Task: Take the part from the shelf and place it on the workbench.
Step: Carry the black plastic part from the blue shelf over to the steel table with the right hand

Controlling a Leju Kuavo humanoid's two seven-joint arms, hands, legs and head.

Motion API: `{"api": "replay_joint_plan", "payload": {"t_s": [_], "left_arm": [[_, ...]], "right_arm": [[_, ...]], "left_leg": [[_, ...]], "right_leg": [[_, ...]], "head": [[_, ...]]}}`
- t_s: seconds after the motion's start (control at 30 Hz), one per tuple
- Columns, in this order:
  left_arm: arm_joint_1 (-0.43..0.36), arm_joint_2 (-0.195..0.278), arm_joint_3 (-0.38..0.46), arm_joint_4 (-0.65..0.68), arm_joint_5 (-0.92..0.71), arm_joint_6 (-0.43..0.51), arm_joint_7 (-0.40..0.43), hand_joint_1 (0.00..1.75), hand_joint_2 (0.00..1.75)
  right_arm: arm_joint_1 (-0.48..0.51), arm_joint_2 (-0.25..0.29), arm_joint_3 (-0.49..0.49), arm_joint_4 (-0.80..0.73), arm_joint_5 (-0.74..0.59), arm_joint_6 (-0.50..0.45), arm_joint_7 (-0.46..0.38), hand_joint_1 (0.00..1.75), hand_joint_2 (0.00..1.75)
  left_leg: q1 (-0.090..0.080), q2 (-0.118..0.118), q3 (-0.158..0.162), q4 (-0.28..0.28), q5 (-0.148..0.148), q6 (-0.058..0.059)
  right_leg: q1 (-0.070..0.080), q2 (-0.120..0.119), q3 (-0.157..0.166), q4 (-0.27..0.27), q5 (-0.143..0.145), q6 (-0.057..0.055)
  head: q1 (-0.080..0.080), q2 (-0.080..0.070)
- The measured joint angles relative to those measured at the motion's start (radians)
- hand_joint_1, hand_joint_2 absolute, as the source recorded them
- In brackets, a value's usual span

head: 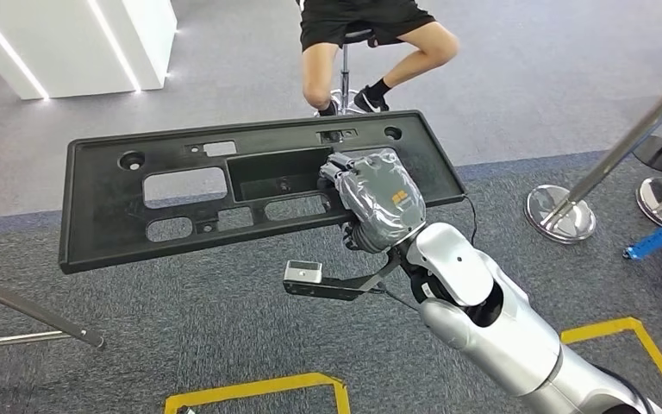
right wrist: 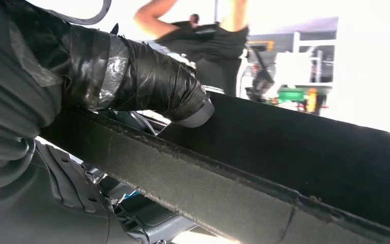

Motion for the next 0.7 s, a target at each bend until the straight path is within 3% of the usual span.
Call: {"api": "replay_joint_plan", "payload": {"t_s": [0.03,0.1,0.13,0.2,0.23,0.27,0.33,0.37,0.43,0.5,0.53,0.6,0.63,0.7], "left_arm": [[0.0,0.0,0.003,0.0,0.002,0.0,0.007,0.0,1.75],[0.005,0.008,0.016,0.001,0.011,-0.001,0.028,0.0,1.75],[0.009,0.014,0.025,0.001,0.015,-0.002,0.039,0.0,1.75],[0.012,0.03,0.04,0.002,0.022,-0.007,0.058,0.0,1.75],[0.012,0.034,0.046,0.002,0.022,-0.01,0.064,0.0,1.75],[0.013,0.038,0.051,0.002,0.023,-0.012,0.068,0.0,1.75],[0.017,0.044,0.058,0.002,0.026,-0.014,0.07,0.0,1.75],[0.019,0.046,0.062,0.002,0.027,-0.014,0.07,0.0,1.75],[0.023,0.05,0.068,0.002,0.029,-0.012,0.072,0.0,1.75],[0.026,0.053,0.07,0.002,0.03,-0.004,0.077,0.0,1.75],[0.026,0.053,0.07,0.002,0.03,0.003,0.082,0.0,1.75],[0.029,0.051,0.071,0.002,0.031,0.026,0.096,0.0,1.75],[0.031,0.048,0.071,0.002,0.032,0.039,0.104,0.0,1.75],[0.031,0.042,0.071,0.002,0.032,0.065,0.118,0.0,1.75]], "right_arm": [[0.0,0.0,0.0,0.0,0.003,0.002,-0.001,1.75,1.75],[0.0,0.007,0.001,-0.002,0.015,0.005,-0.002,1.75,1.75],[0.002,0.013,0.001,-0.004,0.023,0.007,-0.001,1.75,1.75],[0.008,0.03,0.003,-0.01,0.04,0.007,0.006,1.75,1.75],[0.012,0.037,0.005,-0.012,0.047,0.007,0.01,1.75,1.75],[0.017,0.041,0.008,-0.015,0.052,0.007,0.013,1.75,1.75],[0.029,0.044,0.016,-0.016,0.056,0.007,0.017,1.75,1.75],[0.034,0.045,0.019,-0.016,0.057,0.007,0.018,1.75,1.75],[0.037,0.048,0.021,-0.018,0.057,0.007,0.019,1.75,1.75],[0.037,0.051,0.021,-0.021,0.059,0.005,0.019,1.75,1.75],[0.039,0.053,0.023,-0.022,0.062,0.003,0.019,1.75,1.75],[0.051,0.058,0.029,-0.025,0.076,-0.006,0.023,1.75,1.75],[0.059,0.061,0.034,-0.028,0.085,-0.013,0.026,1.75,1.75],[0.077,0.066,0.042,-0.033,0.1,-0.033,0.03,1.75,1.75]], "left_leg": [[0.002,-0.012,-0.006,0.001,0.002,-0.005],[0.005,-0.035,-0.015,-0.002,0.007,-0.016],[0.004,-0.027,-0.018,0.002,0.004,-0.021],[0.0,0.031,-0.042,0.056,-0.031,-0.033],[0.001,0.069,-0.067,0.11,-0.062,-0.04],[0.005,0.092,-0.097,0.175,-0.093,-0.047],[0.014,0.108,-0.137,0.257,-0.118,-0.058],[0.018,0.112,-0.13,0.245,-0.103,-0.062],[0.023,0.139,-0.063,0.121,-0.041,-0.068],[0.017,0.172,-0.002,0.009,-0.005,-0.06],[0.013,0.178,0.009,-0.014,-0.002,-0.053],[0.01,0.157,0.008,-0.017,-0.001,-0.036],[0.012,0.146,0.01,-0.02,0.0,-0.03],[0.017,0.126,0.015,-0.027,0.004,-0.016]], "right_leg": [[0.0,0.008,0.007,-0.016,0.0,-0.001],[-0.002,-0.013,0.01,-0.026,0.004,-0.003],[-0.004,-0.026,0.014,-0.033,0.007,-0.007],[-0.008,-0.055,0.023,-0.049,0.013,-0.016],[-0.007,-0.07,0.026,-0.053,0.013,-0.019],[-0.006,-0.085,0.026,-0.054,0.013,-0.021],[-0.005,-0.116,0.026,-0.052,0.009,-0.02],[-0.005,-0.132,0.026,-0.052,0.007,-0.018],[-0.006,-0.16,0.029,-0.048,0.001,-0.012],[-0.002,-0.181,0.032,-0.046,-0.005,-0.003],[0.0,-0.19,0.034,-0.045,-0.007,0.001],[0.002,-0.208,0.04,-0.047,-0.01,0.011],[0.0,-0.202,0.042,-0.044,-0.015,0.017],[-0.005,-0.148,0.026,0.001,-0.047,0.026]], "head": [[0.0,0.0],[0.0,0.0],[-0.001,0.0],[-0.008,0.0],[-0.011,0.0],[-0.013,0.0],[-0.013,0.0],[-0.013,0.0],[-0.013,0.0],[-0.013,0.0],[-0.013,0.0],[-0.012,0.0],[-0.012,0.0],[-0.012,0.0]]}}
